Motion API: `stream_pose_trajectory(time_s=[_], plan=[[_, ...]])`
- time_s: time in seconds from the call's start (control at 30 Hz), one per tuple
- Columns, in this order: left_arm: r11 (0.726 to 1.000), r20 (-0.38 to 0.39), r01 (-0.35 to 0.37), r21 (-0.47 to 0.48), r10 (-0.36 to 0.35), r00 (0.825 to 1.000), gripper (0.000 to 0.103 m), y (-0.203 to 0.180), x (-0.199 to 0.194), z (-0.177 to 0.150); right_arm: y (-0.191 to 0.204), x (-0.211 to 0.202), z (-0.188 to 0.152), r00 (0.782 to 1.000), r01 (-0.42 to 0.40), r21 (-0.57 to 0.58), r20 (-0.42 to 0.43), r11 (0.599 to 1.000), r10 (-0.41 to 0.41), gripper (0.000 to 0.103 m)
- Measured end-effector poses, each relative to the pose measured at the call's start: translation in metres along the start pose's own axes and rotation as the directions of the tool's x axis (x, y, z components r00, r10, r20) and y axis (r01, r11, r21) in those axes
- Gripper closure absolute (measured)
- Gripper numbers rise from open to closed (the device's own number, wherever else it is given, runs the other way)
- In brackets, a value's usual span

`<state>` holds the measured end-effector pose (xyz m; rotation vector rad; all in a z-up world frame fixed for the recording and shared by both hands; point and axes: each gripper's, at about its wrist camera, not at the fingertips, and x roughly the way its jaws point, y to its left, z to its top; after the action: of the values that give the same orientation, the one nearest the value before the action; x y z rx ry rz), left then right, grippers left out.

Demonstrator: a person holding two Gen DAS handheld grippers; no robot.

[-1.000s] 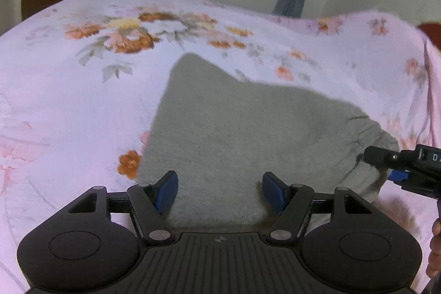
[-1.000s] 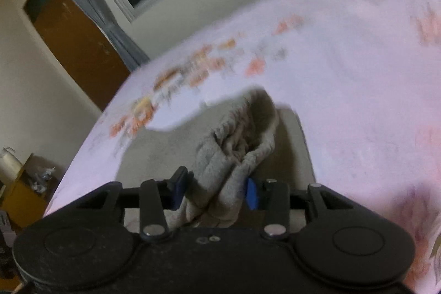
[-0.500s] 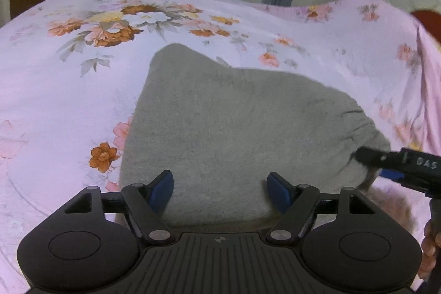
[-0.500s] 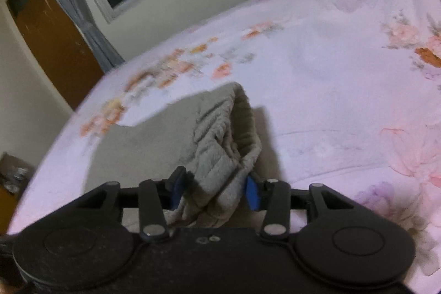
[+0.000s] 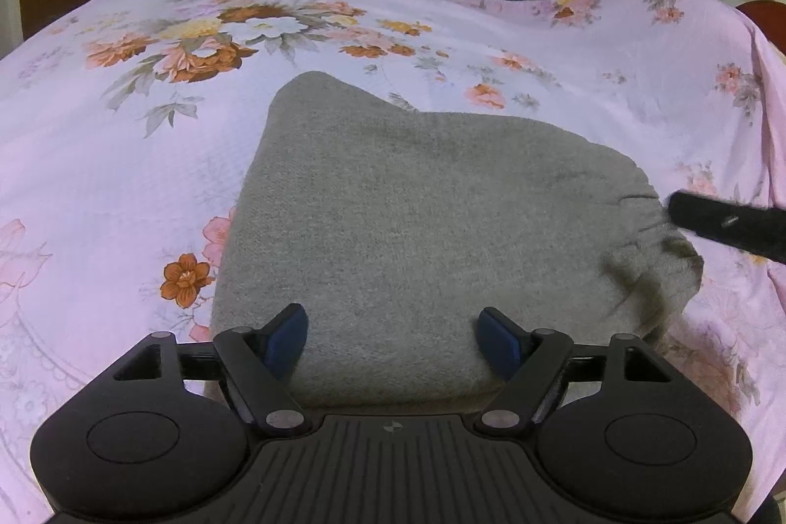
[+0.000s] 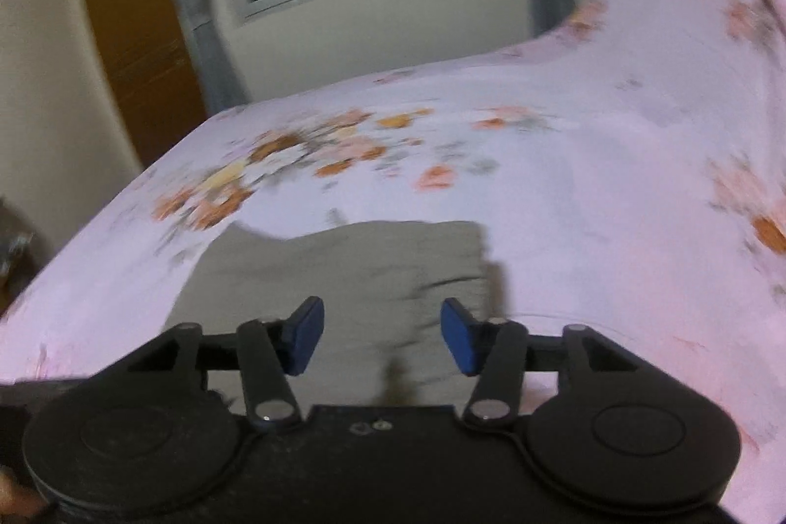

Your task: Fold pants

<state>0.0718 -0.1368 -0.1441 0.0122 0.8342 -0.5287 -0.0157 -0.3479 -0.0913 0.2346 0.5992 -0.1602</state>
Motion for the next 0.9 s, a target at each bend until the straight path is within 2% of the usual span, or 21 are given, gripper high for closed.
stream_pose_trajectory(time_s=[0.07, 0.17, 0.23, 0.33, 0.53, 0.73, 0.83, 0.9], plan=[[1.0, 0.001, 0.0, 0.004, 0.0, 1.0, 0.026, 0.0, 0.0, 0.0, 0.004, 0.008, -0.008, 1.0, 0.017, -0.03, -0.024, 0.999, -0.018, 0.053], [1.0, 0.003, 0.005, 0.013, -0.005, 1.0, 0.026, 0.0, 0.001, -0.003, -0.008, 0.025, -0.029, 0.992, 0.069, -0.054, -0.106, 0.996, -0.074, 0.056], [0.999, 0.006, 0.008, 0.035, -0.009, 1.0, 0.026, -0.003, 0.002, -0.005, -0.015, 0.029, -0.037, 0.991, 0.073, -0.069, -0.104, 0.995, -0.08, 0.059], [0.999, 0.009, 0.005, 0.043, -0.005, 1.0, 0.026, -0.003, 0.001, -0.003, -0.014, 0.025, -0.029, 0.992, 0.062, -0.064, -0.107, 0.996, -0.069, 0.059], [0.999, 0.021, 0.036, 0.022, -0.036, 0.999, 0.026, -0.002, 0.0, 0.015, -0.007, 0.012, -0.01, 0.999, 0.004, -0.04, -0.044, 0.999, -0.005, 0.057], [0.999, 0.002, 0.042, 0.011, -0.042, 0.999, 0.026, -0.003, 0.022, 0.037, 0.003, 0.038, 0.016, 1.0, -0.01, -0.052, -0.026, 0.999, 0.009, 0.057], [0.999, -0.031, 0.046, -0.005, -0.046, 0.998, 0.026, -0.001, 0.042, 0.051, 0.001, 0.049, 0.027, 1.0, -0.003, -0.048, -0.006, 0.999, 0.003, 0.056], [0.999, -0.045, 0.046, -0.007, -0.046, 0.998, 0.026, -0.001, 0.056, 0.062, -0.002, 0.067, 0.028, 0.999, 0.013, -0.057, -0.043, 0.998, -0.015, 0.054]])
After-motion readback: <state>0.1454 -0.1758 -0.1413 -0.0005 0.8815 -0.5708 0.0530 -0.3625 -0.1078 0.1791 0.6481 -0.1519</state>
